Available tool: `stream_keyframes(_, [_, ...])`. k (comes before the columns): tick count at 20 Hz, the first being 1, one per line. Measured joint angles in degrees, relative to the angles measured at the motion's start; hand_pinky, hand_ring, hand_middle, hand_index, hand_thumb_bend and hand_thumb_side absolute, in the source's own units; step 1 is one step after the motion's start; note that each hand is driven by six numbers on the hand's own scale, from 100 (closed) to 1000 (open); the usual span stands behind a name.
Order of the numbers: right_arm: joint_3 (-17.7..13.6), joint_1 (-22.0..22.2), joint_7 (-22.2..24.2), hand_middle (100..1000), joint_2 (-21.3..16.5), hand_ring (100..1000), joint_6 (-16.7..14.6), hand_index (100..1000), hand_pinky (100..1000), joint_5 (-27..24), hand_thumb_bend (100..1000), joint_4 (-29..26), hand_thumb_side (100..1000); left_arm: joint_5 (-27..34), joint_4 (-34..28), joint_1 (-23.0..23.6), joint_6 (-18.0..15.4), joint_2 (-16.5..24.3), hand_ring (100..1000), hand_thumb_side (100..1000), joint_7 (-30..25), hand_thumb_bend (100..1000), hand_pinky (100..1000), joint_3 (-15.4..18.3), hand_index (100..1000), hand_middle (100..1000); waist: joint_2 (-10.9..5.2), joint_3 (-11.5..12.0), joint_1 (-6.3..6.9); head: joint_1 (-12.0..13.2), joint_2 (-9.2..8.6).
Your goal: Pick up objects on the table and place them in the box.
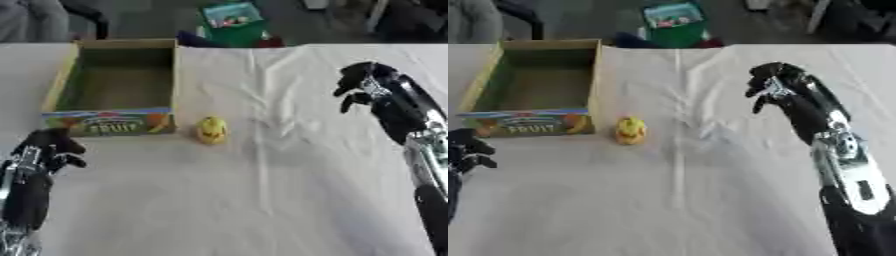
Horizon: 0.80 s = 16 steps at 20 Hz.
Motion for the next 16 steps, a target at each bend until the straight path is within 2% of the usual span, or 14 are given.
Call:
stream_keyframes(11, [0.3,-0.3,0.3,549,0.0,574,-0.2,690,387,0.0,100,0.0,487,0.0,0.0,0.0,0.0,0.0,573,767,0.0,100,485,0.0,700,515,0.0,0.0,0.0,-0.1,0.03])
stream_keyframes(16, [0.8,-1.1,0.7,553,-0.2,576,-0.5,699,388,0.1,100,0.0,434,0.0,0.0,0.0,0.0,0.0,573,768,0.0,100,485,0.0,700,515,0.0,0.1,-0.02,-0.5,1.0])
